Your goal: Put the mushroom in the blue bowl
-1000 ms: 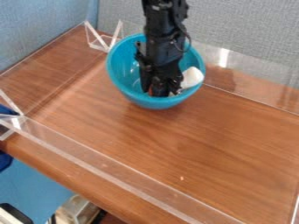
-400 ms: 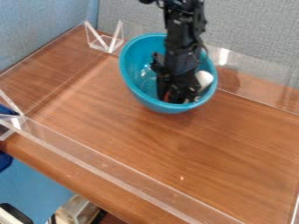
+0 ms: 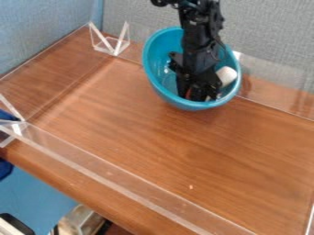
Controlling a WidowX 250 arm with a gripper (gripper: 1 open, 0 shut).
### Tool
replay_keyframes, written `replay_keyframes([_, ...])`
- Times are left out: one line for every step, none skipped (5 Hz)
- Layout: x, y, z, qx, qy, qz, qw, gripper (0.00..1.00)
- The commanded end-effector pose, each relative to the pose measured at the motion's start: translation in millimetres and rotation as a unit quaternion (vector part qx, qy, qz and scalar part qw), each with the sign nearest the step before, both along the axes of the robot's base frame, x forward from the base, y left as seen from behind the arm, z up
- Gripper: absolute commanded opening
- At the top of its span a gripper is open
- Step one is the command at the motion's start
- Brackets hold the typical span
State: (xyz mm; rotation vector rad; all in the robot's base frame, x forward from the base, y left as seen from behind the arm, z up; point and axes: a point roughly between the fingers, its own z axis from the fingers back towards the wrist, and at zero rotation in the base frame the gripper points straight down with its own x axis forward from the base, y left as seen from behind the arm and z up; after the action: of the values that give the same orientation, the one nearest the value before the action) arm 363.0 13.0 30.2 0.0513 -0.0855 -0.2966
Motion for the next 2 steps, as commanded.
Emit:
replay_keyframes([-6.9,13.3,-16.5,0.005,0.032,0.028,0.9991,0.00])
replay_keyframes([-7.7,11.9,-15.8,0.005,0.037,0.037,0.9986,0.00])
